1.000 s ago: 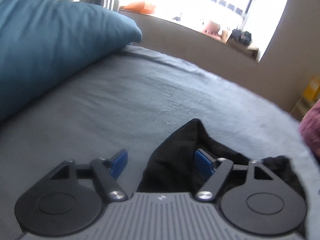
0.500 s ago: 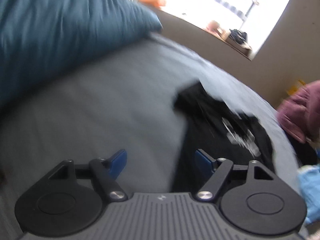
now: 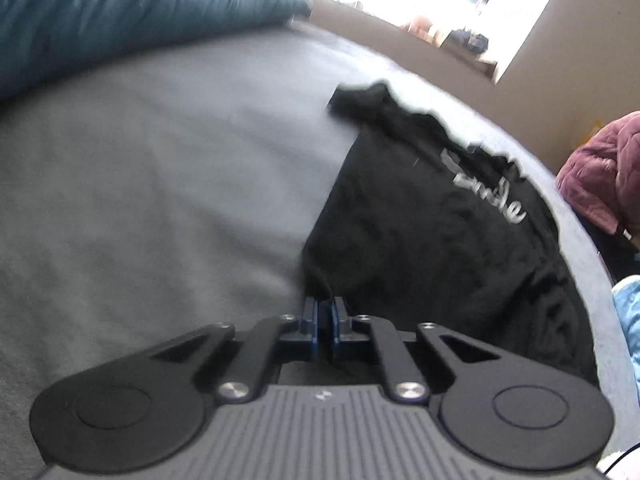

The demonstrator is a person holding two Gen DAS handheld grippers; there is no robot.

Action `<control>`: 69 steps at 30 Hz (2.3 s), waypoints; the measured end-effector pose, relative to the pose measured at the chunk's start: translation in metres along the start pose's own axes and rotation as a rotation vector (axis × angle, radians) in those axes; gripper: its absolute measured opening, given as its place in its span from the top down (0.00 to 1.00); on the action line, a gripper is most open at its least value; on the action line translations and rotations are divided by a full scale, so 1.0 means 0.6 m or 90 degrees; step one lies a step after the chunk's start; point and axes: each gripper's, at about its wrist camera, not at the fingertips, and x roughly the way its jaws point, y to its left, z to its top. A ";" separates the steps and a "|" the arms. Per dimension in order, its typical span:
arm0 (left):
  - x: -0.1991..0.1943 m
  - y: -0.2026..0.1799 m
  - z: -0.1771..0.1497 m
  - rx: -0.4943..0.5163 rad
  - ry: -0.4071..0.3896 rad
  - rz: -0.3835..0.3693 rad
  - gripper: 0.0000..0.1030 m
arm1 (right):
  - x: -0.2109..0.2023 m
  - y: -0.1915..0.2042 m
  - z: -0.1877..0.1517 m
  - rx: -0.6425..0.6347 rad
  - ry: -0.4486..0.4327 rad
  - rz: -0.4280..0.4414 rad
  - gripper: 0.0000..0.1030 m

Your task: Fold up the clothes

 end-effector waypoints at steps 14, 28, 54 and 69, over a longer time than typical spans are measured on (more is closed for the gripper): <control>-0.011 -0.151 -0.066 0.242 -0.073 -0.138 0.59 | 0.057 -0.037 -0.008 0.039 -0.021 -0.096 0.40; 0.011 -0.173 -0.090 0.370 -0.065 -0.140 0.50 | 0.084 -0.089 -0.036 0.104 0.006 -0.114 0.40; 0.006 -0.175 -0.084 0.436 -0.053 -0.039 0.70 | 0.070 -0.149 -0.039 0.134 0.010 -0.091 0.52; 0.049 -0.207 -0.118 0.556 -0.083 0.000 0.79 | 0.085 -0.132 -0.048 0.082 0.034 -0.103 0.66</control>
